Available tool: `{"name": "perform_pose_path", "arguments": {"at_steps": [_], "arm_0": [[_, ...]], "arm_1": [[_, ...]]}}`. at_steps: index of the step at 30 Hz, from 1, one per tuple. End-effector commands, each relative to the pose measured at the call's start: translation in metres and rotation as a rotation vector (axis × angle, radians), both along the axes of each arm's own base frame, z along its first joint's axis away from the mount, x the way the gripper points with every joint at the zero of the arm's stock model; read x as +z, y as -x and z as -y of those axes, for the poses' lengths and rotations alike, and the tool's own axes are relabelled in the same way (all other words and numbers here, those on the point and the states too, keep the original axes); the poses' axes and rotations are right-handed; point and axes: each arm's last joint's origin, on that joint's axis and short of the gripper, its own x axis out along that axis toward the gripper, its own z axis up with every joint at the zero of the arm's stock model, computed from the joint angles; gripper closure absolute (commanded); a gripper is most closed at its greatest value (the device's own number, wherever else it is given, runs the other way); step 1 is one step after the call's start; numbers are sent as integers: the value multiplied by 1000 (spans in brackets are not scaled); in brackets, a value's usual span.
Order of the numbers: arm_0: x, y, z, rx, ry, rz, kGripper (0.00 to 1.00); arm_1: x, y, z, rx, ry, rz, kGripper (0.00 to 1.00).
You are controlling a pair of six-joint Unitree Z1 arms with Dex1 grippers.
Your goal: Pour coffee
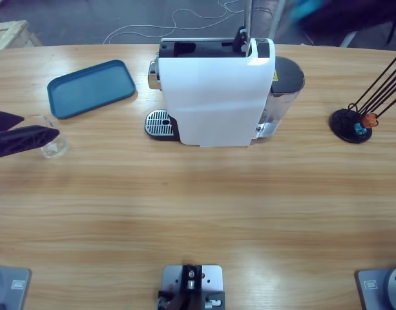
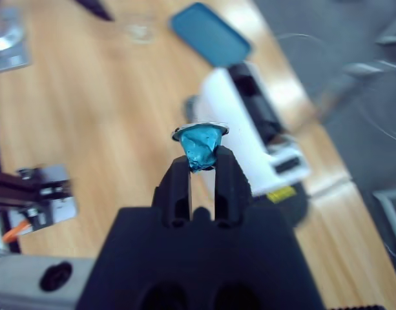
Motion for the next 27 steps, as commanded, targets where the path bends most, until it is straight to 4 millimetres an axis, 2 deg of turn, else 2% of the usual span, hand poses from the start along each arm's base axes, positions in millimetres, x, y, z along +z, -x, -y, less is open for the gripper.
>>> {"name": "perform_pose_path", "arguments": {"at_steps": [1,6,10,15,21,27], "arm_0": [[-14,-1,1,-6,-33,-37,9],[-13,0,0,-5,-31,-33,9],[-13,0,0,-5,-29,-31,9],[-12,2,-3,-5,-22,-24,9],[-12,3,-4,-5,-17,-18,9],[-12,5,-5,-5,-12,-13,9]], "arm_1": [[-43,-57,-80,169,92,-66,1000],[-50,-88,-117,200,134,-38,1000],[-62,-105,-130,178,184,-9,1000],[-76,-119,-128,125,249,9,1000],[-72,-138,-116,57,263,40,1000],[-73,-146,-121,43,266,52,1000]]}}
